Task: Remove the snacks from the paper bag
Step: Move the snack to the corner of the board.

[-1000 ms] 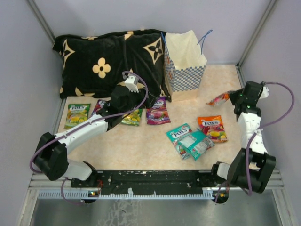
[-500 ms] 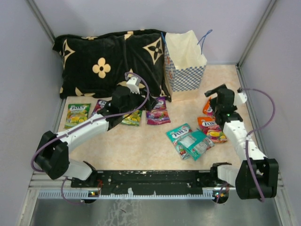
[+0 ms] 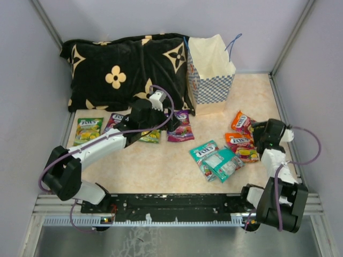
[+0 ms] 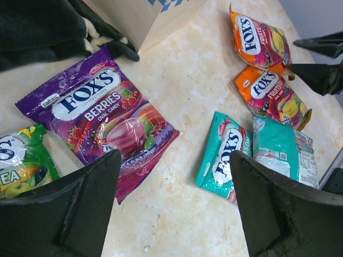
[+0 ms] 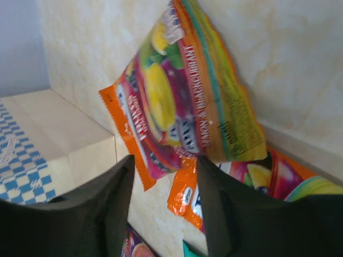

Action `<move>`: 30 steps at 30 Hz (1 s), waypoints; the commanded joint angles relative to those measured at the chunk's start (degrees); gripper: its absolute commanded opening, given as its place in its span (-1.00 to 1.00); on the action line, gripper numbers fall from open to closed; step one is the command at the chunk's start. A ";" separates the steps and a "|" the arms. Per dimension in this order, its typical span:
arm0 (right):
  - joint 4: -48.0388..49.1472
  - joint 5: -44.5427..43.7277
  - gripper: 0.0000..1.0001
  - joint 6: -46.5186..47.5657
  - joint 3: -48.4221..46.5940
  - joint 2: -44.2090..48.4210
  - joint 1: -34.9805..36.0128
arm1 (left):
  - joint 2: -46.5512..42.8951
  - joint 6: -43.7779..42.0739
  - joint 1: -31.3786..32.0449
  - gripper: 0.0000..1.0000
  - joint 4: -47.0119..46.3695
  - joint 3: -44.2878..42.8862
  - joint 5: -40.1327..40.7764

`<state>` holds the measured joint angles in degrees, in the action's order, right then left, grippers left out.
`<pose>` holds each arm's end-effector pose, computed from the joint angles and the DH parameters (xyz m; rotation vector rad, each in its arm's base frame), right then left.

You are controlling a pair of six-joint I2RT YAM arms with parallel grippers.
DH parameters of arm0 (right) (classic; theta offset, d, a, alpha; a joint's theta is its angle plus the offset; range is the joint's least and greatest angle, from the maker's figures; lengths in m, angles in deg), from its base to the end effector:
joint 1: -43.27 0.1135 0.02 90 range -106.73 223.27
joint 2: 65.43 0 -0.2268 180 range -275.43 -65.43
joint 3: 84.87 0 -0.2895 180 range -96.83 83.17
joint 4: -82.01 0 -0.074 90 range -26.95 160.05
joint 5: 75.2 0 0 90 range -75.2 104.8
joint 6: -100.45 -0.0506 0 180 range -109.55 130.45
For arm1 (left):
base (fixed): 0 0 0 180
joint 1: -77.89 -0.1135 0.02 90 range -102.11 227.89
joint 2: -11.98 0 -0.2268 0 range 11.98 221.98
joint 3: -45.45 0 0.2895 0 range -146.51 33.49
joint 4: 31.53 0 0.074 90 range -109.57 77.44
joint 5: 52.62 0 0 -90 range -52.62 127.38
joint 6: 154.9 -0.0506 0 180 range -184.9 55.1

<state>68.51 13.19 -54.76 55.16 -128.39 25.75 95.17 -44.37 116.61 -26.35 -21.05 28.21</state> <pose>0.2700 -0.0867 0.1284 1.4930 1.6716 0.4280 0.2957 -0.2474 0.2094 0.4315 1.9962 -0.8238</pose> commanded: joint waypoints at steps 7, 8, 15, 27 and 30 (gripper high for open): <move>24.83 14.33 -0.30 -6.97 1.44 -20.03 -5.77 | -1.40 -1.72 -0.40 0.75 1.21 0.36 -1.98; 24.12 15.22 -0.29 -5.13 0.12 -22.38 -6.35 | -1.33 -1.92 -0.40 0.76 1.62 0.25 -2.01; 20.93 26.84 -0.05 9.28 -16.32 -39.90 -7.25 | 1.41 -3.04 -0.66 0.76 5.37 -2.32 0.10; -13.73 23.35 0.30 35.38 -61.18 -64.63 -5.11 | 4.57 -1.80 -1.63 0.76 8.50 -3.45 2.83; -21.23 22.87 0.36 40.48 -74.05 -70.60 -3.27 | 5.70 -1.68 -1.71 0.76 9.91 -4.00 2.61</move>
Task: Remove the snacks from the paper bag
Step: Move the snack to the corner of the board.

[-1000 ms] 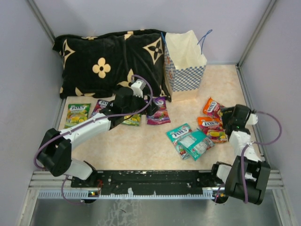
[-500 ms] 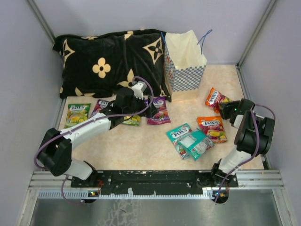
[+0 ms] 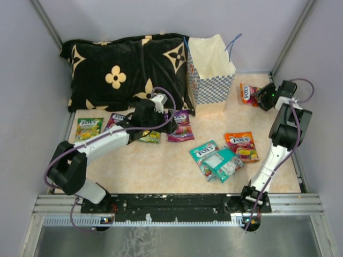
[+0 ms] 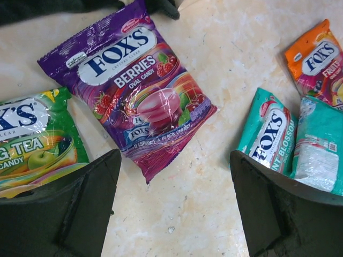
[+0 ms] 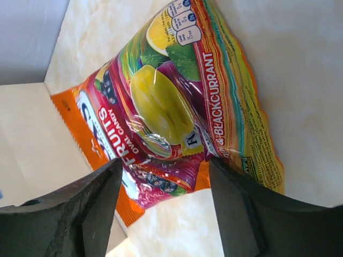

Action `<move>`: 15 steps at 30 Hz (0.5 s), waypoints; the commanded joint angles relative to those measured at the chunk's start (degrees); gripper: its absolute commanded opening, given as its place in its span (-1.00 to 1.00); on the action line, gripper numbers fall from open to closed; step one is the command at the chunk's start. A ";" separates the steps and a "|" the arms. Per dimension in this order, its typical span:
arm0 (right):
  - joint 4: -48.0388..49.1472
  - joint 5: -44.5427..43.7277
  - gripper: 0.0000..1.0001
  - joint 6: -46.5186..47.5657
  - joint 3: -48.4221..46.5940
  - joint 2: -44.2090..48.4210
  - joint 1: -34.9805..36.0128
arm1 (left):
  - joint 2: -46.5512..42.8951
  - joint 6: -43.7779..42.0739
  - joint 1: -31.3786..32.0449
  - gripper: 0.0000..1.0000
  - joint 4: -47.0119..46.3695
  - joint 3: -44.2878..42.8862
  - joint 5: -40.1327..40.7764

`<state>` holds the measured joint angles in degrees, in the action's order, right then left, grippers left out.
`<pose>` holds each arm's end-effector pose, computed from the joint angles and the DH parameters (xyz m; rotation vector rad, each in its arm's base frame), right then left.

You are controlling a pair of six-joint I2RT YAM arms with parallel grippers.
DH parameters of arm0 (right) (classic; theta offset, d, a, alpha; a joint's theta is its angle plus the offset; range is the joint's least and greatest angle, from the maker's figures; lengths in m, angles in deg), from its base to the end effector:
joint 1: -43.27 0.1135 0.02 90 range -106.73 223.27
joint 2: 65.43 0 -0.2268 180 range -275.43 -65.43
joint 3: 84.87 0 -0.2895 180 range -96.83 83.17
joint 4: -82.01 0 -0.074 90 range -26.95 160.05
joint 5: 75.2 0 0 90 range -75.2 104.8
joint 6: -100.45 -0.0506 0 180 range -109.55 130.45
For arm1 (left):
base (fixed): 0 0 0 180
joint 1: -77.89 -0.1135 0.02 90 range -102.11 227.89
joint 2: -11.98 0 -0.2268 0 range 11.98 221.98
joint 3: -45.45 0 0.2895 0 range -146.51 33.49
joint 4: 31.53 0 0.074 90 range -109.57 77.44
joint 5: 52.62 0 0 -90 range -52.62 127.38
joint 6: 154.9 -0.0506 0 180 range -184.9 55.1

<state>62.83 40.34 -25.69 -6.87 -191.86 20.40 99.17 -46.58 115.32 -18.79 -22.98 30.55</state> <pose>0.4737 -0.1761 0.0937 0.9437 2.1237 0.6352 0.3052 -0.2412 0.1820 0.4369 2.1536 -0.6909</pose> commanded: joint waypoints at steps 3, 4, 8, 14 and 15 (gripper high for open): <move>-21.60 -4.21 0.38 14.86 -22.98 -12.66 3.72 | 2.61 0.51 -0.50 0.76 4.01 -2.93 0.46; -23.96 -4.64 0.39 15.80 -26.80 -15.12 4.32 | 2.89 0.48 -0.51 0.76 4.70 -3.29 0.56; -29.98 -7.24 0.41 16.50 -37.40 -19.70 6.04 | 3.21 0.50 -0.52 0.75 6.31 -4.08 1.39; -27.18 -8.24 0.45 11.91 -35.63 -17.47 7.72 | 3.39 0.41 -0.60 0.75 7.49 -5.49 1.99; -26.20 -8.23 0.46 10.94 -34.35 -16.19 7.89 | 3.41 0.24 -0.60 0.75 7.68 -5.76 2.05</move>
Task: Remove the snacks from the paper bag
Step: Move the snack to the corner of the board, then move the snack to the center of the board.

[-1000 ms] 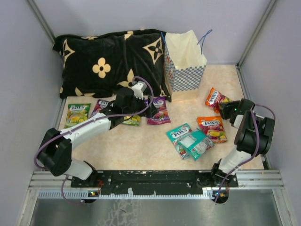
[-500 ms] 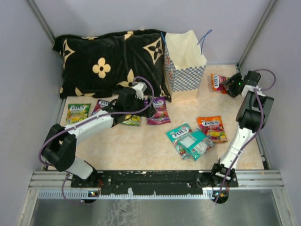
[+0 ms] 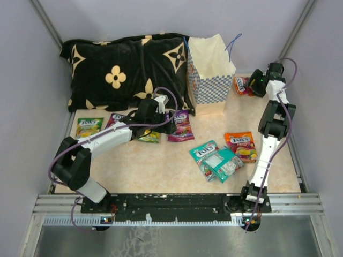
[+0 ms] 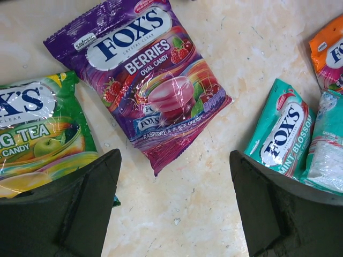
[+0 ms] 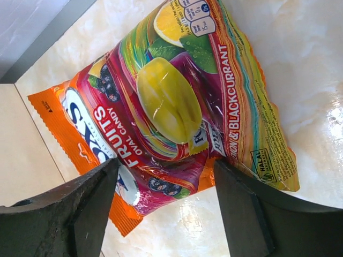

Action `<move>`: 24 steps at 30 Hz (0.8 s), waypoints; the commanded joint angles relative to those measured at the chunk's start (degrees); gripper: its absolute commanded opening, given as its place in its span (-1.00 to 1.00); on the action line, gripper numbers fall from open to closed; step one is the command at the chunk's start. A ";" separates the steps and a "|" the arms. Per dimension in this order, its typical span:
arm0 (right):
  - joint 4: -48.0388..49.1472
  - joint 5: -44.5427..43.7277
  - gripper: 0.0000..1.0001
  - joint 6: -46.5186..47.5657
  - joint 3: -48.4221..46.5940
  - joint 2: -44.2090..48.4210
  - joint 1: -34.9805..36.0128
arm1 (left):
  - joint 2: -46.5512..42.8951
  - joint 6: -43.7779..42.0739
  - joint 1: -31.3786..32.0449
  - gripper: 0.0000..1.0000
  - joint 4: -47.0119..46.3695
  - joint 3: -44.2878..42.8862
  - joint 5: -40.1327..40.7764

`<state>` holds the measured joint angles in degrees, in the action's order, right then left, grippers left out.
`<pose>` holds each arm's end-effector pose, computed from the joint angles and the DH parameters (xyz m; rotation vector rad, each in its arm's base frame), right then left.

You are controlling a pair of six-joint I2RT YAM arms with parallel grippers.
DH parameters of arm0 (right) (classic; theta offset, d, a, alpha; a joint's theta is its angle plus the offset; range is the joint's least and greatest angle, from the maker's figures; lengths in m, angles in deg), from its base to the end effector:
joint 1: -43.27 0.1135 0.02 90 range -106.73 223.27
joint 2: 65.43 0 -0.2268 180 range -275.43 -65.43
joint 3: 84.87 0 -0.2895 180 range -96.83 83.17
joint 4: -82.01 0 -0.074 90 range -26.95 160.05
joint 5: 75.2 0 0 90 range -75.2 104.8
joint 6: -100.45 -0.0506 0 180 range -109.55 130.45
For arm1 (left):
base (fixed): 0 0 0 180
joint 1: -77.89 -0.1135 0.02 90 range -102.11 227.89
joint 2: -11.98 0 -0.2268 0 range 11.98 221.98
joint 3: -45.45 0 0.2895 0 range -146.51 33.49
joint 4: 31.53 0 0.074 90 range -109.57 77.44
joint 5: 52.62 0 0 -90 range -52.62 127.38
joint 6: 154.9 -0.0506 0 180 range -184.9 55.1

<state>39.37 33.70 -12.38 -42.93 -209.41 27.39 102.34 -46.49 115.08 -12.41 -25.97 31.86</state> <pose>0.5547 -0.1408 0.1257 0.6535 2.3169 0.4542 0.3103 -0.2415 0.1697 0.4299 2.2677 -0.6226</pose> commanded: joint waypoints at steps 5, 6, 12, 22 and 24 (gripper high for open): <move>-0.78 -1.85 0.70 -4.40 3.61 9.84 1.29 | -0.69 -0.79 -0.36 0.76 2.35 -4.00 0.47; -1.08 -2.49 0.84 -4.12 3.59 12.09 1.27 | -1.18 -1.02 -0.36 0.76 2.46 -4.14 0.40; -3.79 -10.46 0.98 -2.62 14.52 30.79 1.87 | -5.78 -1.11 -0.36 0.79 1.58 -2.31 -1.82; 2.06 -22.70 0.98 -28.77 68.13 74.66 7.65 | -14.23 5.26 0.12 0.82 -5.10 8.83 -8.69; -8.59 -26.79 0.98 -37.13 68.75 76.94 9.46 | -14.97 5.83 0.96 0.85 -6.01 10.54 -8.59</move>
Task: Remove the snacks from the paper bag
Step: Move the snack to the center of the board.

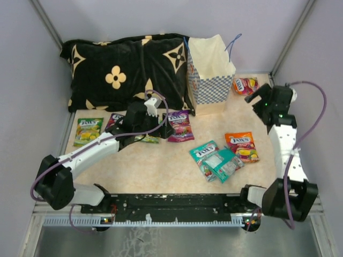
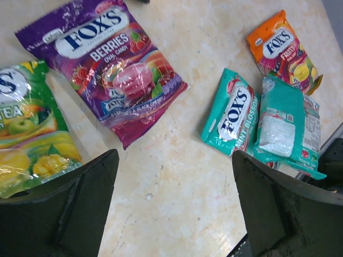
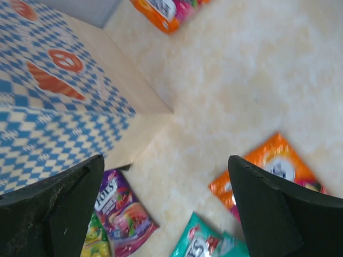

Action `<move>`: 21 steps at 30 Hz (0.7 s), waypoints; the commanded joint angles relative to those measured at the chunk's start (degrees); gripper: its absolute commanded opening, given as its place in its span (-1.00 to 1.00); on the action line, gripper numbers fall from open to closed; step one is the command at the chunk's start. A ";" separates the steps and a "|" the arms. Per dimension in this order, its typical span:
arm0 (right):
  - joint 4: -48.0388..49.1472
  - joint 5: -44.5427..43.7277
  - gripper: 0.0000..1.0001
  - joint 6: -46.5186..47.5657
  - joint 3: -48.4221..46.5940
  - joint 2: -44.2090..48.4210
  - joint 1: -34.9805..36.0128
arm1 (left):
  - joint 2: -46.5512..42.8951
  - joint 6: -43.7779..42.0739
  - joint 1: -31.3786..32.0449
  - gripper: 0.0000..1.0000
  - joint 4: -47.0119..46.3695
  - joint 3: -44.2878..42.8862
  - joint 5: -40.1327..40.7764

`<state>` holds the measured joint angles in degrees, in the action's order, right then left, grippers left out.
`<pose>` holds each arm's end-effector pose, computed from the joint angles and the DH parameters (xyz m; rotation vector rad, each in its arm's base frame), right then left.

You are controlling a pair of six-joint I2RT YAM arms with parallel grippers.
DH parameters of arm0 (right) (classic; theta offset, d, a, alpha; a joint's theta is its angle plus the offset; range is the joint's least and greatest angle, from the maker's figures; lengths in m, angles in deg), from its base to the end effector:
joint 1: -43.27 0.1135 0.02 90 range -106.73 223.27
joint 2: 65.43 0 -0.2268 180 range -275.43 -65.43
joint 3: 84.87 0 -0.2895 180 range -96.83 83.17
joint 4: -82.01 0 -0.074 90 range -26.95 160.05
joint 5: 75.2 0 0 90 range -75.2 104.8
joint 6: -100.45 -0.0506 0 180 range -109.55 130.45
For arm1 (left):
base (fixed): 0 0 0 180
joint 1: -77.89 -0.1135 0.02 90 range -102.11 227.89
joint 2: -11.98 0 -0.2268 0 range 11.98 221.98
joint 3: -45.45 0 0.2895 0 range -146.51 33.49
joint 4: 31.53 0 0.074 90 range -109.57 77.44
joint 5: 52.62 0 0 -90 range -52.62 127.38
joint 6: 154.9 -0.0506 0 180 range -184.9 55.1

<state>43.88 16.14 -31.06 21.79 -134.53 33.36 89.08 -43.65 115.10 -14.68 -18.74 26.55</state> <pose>0.3265 -0.0558 0.2773 0.9344 1.9720 0.3412 0.2801 -0.2246 0.2085 0.4218 2.1446 -0.7988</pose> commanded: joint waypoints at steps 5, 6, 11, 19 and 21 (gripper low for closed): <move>-30.58 -13.33 0.98 -26.34 0.43 0.87 4.46 | -2.35 3.12 1.97 0.86 -4.93 6.19 -2.78; -33.00 -14.51 0.98 -28.09 0.01 0.32 4.45 | -2.41 3.14 2.05 0.86 -4.93 6.53 -3.11; -31.55 -15.49 0.98 -34.71 6.64 0.89 4.03 | -3.67 3.59 2.21 0.87 -5.72 9.23 -5.06; -24.12 -11.85 0.98 -37.40 13.00 -8.90 3.43 | -5.18 3.58 2.25 0.87 -5.20 11.54 -6.57; -23.15 -12.13 0.98 -37.15 13.10 -10.50 3.45 | -5.37 3.45 2.25 0.88 -4.89 11.84 -6.46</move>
<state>17.36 4.80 -65.90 34.92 -142.33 37.09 85.34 -40.26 117.13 -18.42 -7.70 21.41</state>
